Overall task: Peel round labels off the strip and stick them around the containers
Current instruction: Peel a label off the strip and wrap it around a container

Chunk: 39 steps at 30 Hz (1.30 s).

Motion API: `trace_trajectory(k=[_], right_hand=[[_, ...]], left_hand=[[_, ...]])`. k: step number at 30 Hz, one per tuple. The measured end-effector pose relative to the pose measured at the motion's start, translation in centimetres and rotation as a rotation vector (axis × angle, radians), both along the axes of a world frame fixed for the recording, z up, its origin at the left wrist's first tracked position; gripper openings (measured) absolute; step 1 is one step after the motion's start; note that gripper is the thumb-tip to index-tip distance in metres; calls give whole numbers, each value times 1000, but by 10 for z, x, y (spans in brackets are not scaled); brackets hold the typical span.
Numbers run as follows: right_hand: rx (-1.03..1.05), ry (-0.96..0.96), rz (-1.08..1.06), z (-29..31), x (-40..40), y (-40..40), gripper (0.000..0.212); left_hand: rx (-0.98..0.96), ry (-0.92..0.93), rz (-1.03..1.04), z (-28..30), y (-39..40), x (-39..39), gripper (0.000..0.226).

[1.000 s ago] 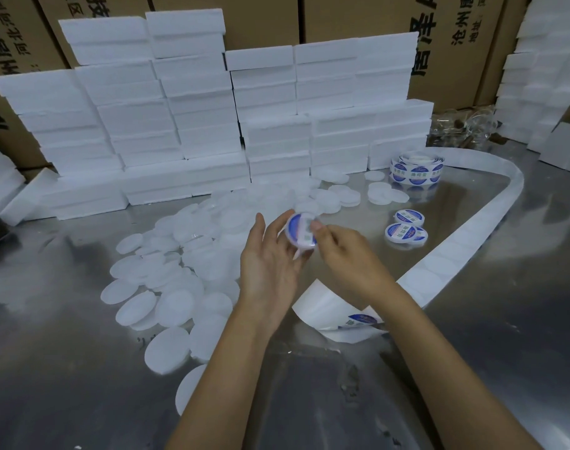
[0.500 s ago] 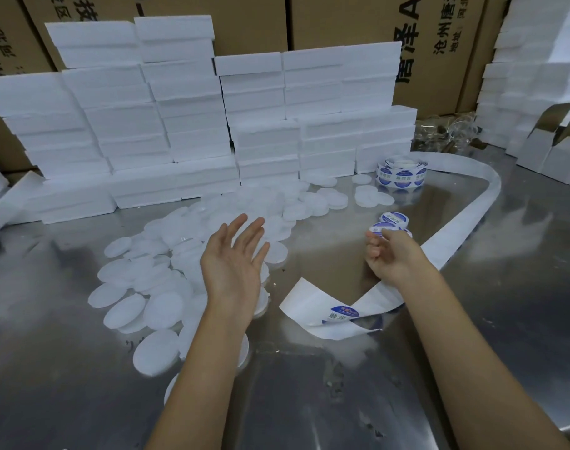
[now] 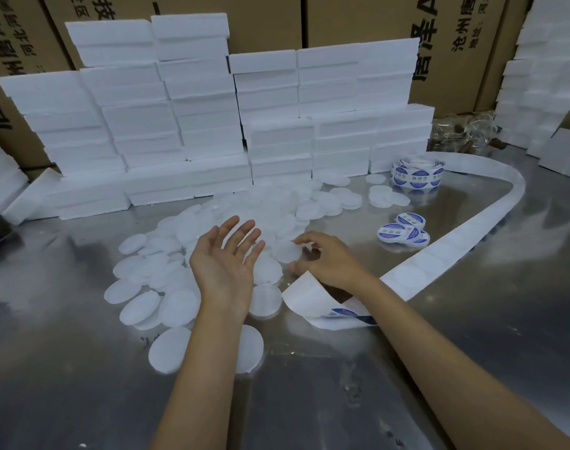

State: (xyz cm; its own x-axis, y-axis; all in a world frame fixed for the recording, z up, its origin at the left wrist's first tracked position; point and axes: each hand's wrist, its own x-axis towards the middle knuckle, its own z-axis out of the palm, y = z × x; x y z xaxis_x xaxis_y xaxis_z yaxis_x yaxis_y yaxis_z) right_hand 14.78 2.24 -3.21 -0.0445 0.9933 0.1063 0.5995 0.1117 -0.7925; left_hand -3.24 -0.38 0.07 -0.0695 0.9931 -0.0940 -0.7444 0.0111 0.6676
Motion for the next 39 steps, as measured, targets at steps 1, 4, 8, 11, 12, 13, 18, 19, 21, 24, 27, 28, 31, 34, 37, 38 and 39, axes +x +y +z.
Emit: trace_trajectory(k=[1, 4, 8, 11, 12, 13, 18, 19, 21, 24, 27, 28, 31, 34, 37, 38, 39], right_hand=[[16, -49, -1, -1, -2, 3, 50], [99, -148, -8, -6, -4, 7, 47], [190, -200, -13, -12, -6, 9, 23], [186, -107, -1, -10, -4, 9, 8], [163, -19, -20, -7, -2, 8, 10], [139, 52, -47, -4, 0, 7, 14], [80, 208, -96, 9, 7, -4, 29], [71, 198, -87, 12, 9, -7, 28], [28, 151, -29, 16, 13, -13, 18], [-121, 5, 93, 20, 22, -21, 21], [-237, -114, 178, 27, 37, -29, 45], [-263, -164, 205, 29, 43, -31, 52], [-262, -367, 276, 32, 51, -35, 63], [-243, -327, 263, 27, 49, -34, 52], [-213, -264, 174, 24, 47, -30, 45], [-187, -218, 124, 24, 47, -30, 42], [-165, -132, 71, 25, 48, -29, 40]], left_hand=[[-2, 4, 0, 0, 1, 0, 37], [-11, 21, -1, 0, 2, 2, 37], [-26, 83, 0, 0, 2, 4, 35], [-26, 142, 0, 1, 0, 6, 33], [-22, 175, 9, 1, 1, 6, 31], [-18, 217, 24, 1, 1, 7, 29], [51, 427, 113, -1, 4, 15, 22], [66, 460, 121, -2, 4, 16, 24], [75, 481, 114, -3, 3, 16, 24], [70, 489, 105, -4, 4, 15, 24], [66, 493, 94, -4, 4, 14, 24], [65, 492, 87, -4, 3, 14, 24], [70, 495, 71, -3, 3, 14, 24], [64, 509, 60, -3, 3, 16, 24], [41, 524, 49, -3, 4, 17, 22], [37, 527, 48, -3, 4, 18, 21], [37, 534, 47, -3, 4, 18, 20]])
